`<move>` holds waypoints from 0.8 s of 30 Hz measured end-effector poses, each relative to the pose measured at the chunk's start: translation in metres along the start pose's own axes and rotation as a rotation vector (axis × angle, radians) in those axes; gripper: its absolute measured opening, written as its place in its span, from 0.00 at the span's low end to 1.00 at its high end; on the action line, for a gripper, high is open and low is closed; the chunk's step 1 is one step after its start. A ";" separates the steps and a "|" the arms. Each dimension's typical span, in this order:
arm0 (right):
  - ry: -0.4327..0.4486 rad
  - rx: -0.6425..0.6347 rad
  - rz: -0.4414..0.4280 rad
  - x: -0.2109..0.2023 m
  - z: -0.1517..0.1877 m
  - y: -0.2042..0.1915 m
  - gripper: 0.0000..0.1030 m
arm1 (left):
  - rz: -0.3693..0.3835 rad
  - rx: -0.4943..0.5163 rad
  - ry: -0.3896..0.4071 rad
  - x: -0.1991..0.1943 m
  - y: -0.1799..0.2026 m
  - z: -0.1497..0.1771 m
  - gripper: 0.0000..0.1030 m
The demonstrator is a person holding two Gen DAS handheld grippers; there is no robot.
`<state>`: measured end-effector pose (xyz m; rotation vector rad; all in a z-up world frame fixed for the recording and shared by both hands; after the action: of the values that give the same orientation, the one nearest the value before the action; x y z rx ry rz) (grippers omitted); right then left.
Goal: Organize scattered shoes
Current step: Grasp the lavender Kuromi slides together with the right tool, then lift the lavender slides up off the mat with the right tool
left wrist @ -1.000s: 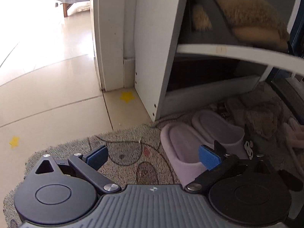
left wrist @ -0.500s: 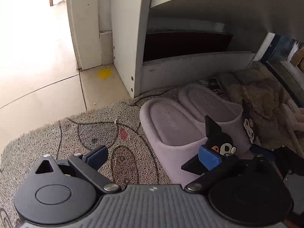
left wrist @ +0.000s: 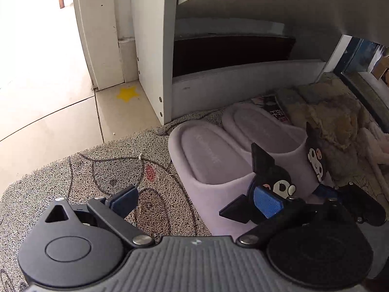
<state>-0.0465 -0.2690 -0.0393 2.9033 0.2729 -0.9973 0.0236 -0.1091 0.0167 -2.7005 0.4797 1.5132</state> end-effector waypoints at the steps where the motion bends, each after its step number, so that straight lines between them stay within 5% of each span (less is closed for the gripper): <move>1: 0.003 0.003 0.002 -0.001 0.000 0.000 0.67 | -0.002 -0.004 0.002 0.000 -0.002 -0.001 0.99; 5: 0.030 0.036 0.003 -0.004 -0.005 0.004 0.29 | -0.003 -0.025 0.008 -0.001 -0.007 -0.004 0.99; 14: 0.051 0.021 0.002 0.001 -0.007 -0.004 0.35 | 0.000 -0.043 0.022 -0.004 -0.016 -0.008 0.99; 18: 0.058 -0.009 -0.002 0.007 -0.009 -0.013 0.50 | 0.000 -0.051 0.025 -0.002 -0.019 -0.009 0.99; 24: 0.056 0.036 0.000 0.003 -0.013 -0.019 0.23 | -0.001 -0.072 0.021 -0.001 -0.022 -0.007 0.99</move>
<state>-0.0403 -0.2490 -0.0309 2.9666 0.2614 -0.9318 0.0348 -0.0889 0.0184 -2.7728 0.4331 1.5328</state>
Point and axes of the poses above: each gripper's, at about its wrist camera, not at the fingertips, and x roughly the way its jaws point, y to its right, z to its underside, the point moved 10 cm from there along x, roughly the way its jaws point, and after that the axes turned 2 degrees about z, right-handed, at the moved point
